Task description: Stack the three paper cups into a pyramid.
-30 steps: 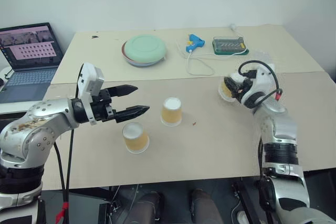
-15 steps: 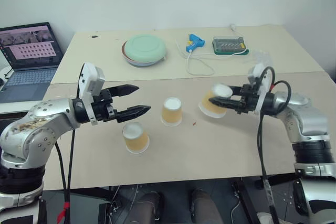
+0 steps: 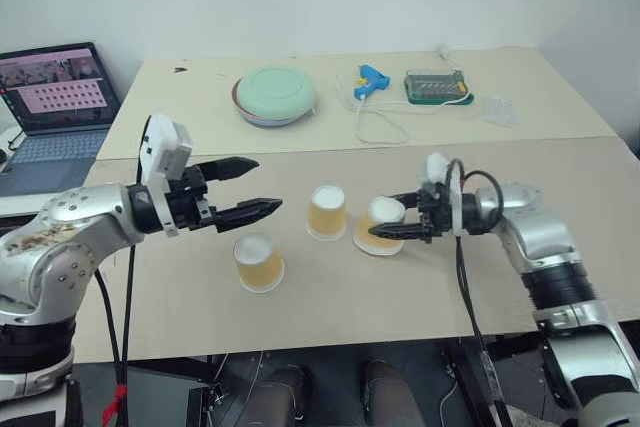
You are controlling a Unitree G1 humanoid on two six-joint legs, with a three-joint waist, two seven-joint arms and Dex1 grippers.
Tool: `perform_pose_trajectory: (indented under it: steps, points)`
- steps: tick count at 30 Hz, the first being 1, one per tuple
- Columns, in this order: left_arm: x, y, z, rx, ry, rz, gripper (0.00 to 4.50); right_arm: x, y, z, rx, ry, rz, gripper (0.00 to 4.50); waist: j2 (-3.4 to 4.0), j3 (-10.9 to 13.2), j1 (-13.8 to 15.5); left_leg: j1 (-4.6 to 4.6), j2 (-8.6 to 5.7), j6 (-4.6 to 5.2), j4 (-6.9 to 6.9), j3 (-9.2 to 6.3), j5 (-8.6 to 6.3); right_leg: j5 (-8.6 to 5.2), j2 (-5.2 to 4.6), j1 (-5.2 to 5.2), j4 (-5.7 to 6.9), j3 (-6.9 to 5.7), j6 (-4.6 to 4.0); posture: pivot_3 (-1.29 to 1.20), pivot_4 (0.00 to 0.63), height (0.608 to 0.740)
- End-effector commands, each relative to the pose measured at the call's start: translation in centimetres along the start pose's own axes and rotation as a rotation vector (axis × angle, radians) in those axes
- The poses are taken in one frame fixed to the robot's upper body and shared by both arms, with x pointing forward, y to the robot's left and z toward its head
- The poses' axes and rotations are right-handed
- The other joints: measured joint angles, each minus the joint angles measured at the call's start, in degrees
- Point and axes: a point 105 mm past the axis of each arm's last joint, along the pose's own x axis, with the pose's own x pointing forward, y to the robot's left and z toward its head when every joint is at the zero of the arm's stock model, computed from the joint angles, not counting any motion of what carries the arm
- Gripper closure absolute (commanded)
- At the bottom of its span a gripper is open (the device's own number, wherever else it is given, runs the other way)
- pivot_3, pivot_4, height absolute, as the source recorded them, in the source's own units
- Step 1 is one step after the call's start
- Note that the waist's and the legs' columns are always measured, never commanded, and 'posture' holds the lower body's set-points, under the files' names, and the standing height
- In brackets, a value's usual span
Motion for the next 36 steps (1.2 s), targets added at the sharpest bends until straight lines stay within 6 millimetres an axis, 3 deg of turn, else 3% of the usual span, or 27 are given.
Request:
perform_pose_trajectory:
  steps: [1,9,16,24,25,26,28,36]
  points:
    - [-0.6,-0.4,1.3,0.047,-0.025,0.009,0.00,0.0,-1.0,1.3,-0.079,-0.001,-0.004,1.91,0.00,0.0,-0.1,0.00,0.00,0.00,0.00,0.01,0.00,0.01,0.00,0.00,-0.01,0.01,0.00,0.00,0.150,0.740]
    - [-0.8,-0.6,1.4,0.048,-0.026,0.025,0.00,1.1,-2.8,1.9,-0.105,0.013,-0.003,1.91,0.00,0.0,-0.2,0.02,0.01,-0.01,0.00,0.00,0.00,0.05,0.03,0.00,-0.01,0.00,-0.04,0.00,0.150,0.740]
    - [-0.9,-0.5,1.4,0.044,-0.026,0.037,0.00,2.3,-2.7,2.0,-0.132,0.013,0.015,1.91,0.00,0.0,-0.2,0.03,0.00,-0.02,0.00,0.00,0.01,0.06,0.04,-0.01,0.02,0.01,-0.06,0.00,0.150,0.740]
    - [-0.9,-0.5,1.4,0.047,-0.026,0.038,0.00,2.1,-3.1,2.1,-0.131,0.007,-0.013,1.91,0.00,0.0,-0.3,0.11,0.00,-0.04,0.00,0.00,0.01,0.06,0.05,0.00,0.13,0.03,-0.06,0.00,0.150,0.740]
    - [-0.9,-0.5,1.4,0.047,-0.026,0.037,0.00,2.1,-3.2,2.0,-0.128,0.008,-0.019,1.02,0.00,0.0,-0.3,0.11,0.00,-0.04,0.00,0.00,0.01,0.06,0.05,0.00,0.14,0.03,-0.07,0.00,0.150,0.740]
    - [-0.8,-0.5,1.4,0.047,-0.026,0.037,0.00,2.1,-3.1,2.0,-0.130,0.009,-0.016,0.88,0.00,0.0,-0.3,0.11,0.00,-0.04,0.00,0.01,0.01,0.06,0.05,0.00,0.15,0.03,-0.07,0.00,0.150,0.740]
    - [-0.8,-0.5,1.3,0.046,-0.026,0.036,0.00,2.0,-3.1,2.0,-0.136,0.010,-0.020,0.10,0.00,0.0,-0.3,0.10,-0.01,-0.04,0.00,0.00,0.01,0.06,0.05,-0.02,0.16,0.03,-0.07,0.00,0.150,0.740]
    - [-0.7,-0.4,1.2,0.042,-0.025,0.033,0.00,1.1,-3.3,3.5,-0.152,-0.043,-0.048,0.04,0.00,0.0,-0.2,0.09,-0.02,-0.05,0.00,0.00,0.00,0.06,0.05,-0.02,0.17,0.04,-0.07,0.00,0.150,0.740]
